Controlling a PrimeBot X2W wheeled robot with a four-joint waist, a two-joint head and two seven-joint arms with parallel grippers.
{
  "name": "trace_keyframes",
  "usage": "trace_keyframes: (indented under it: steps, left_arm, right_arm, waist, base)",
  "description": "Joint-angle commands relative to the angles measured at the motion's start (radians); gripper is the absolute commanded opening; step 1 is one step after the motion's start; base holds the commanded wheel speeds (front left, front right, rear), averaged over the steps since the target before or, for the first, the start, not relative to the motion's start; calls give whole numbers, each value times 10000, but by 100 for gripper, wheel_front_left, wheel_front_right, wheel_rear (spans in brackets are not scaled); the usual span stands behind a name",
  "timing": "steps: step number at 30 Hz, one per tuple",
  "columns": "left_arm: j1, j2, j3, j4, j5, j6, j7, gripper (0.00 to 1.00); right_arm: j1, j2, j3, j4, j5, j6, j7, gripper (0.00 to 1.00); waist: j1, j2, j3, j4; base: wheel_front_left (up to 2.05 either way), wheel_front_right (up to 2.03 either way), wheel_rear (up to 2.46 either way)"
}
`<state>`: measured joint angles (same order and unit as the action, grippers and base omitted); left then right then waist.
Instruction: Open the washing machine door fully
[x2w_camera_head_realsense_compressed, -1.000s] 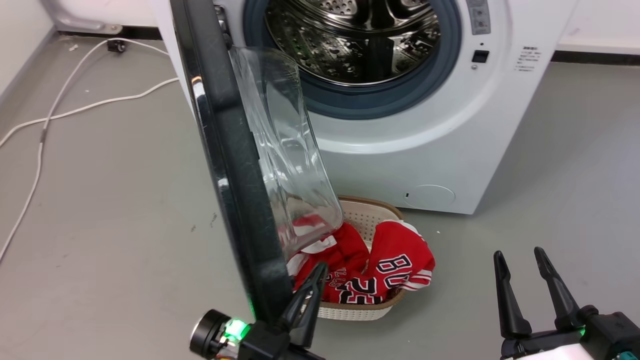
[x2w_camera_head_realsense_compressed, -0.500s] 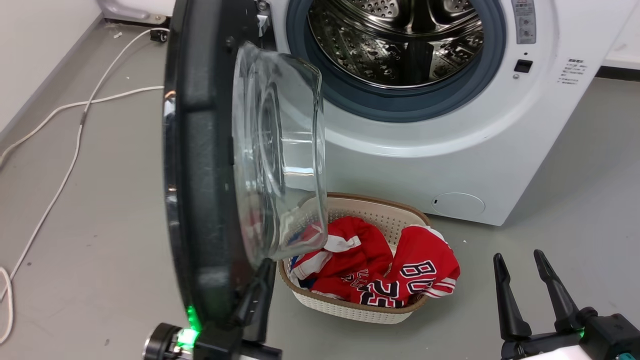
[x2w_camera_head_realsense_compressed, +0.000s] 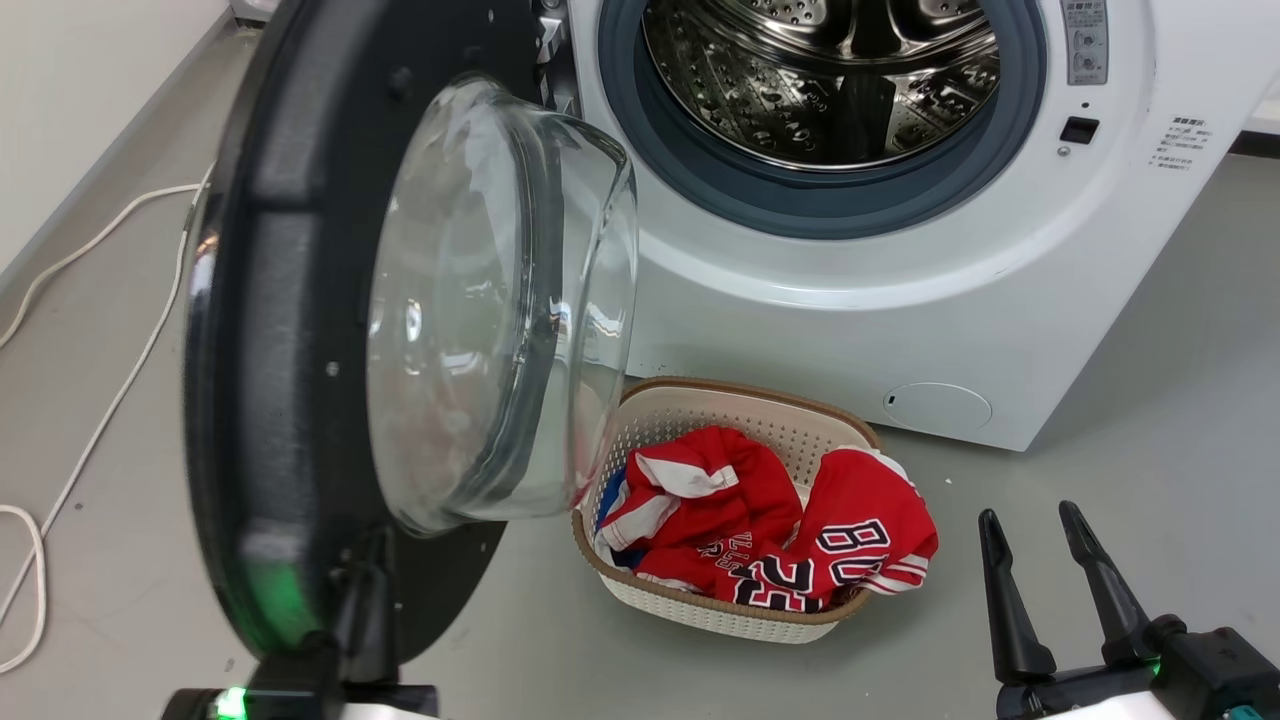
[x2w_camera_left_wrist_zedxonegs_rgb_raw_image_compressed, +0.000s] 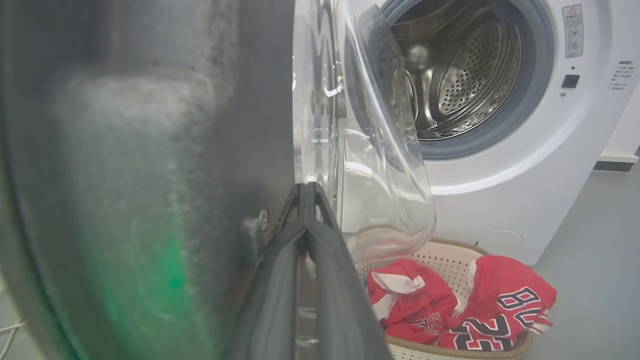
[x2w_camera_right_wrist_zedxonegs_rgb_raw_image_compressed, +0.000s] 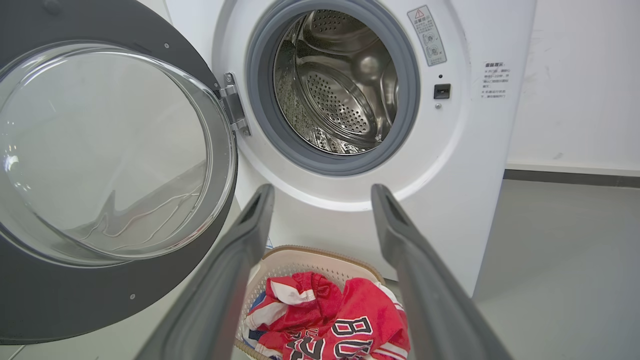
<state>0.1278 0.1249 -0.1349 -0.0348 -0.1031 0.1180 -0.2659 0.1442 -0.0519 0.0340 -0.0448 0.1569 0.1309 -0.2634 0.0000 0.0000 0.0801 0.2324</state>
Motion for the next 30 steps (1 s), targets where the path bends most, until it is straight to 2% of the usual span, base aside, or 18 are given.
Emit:
trace_keyframes:
  steps: [1,10,24,30]
  left_arm:
    - [52,126,372,11,-71,38,24,0]
    - [-374,194,2125,265,-427,88,24,0]
    - [-1686,332,3845,1108,-645,-268,26,0]
    - [-2481,503,4638,1924,-868,-601,26,0]
  right_arm:
    - [10,31,-1,-1,-40,-2,-18,100]
    - [-172,31,-159,-25,14,-2,-18,100]
    - [-538,31,-367,-169,-244,-2,-18,100]
    - [-679,30,-461,-199,-378,-2,-18,100]
  waist:
    - [0,0,44,16]
    - [0,0,267,36]
    - [0,0,1123,54]
    - [0,0,1438,30]
  base:
    - [0,0,0]
    - [0,0,0]
    - [0,0,0]
    - [0,0,0]
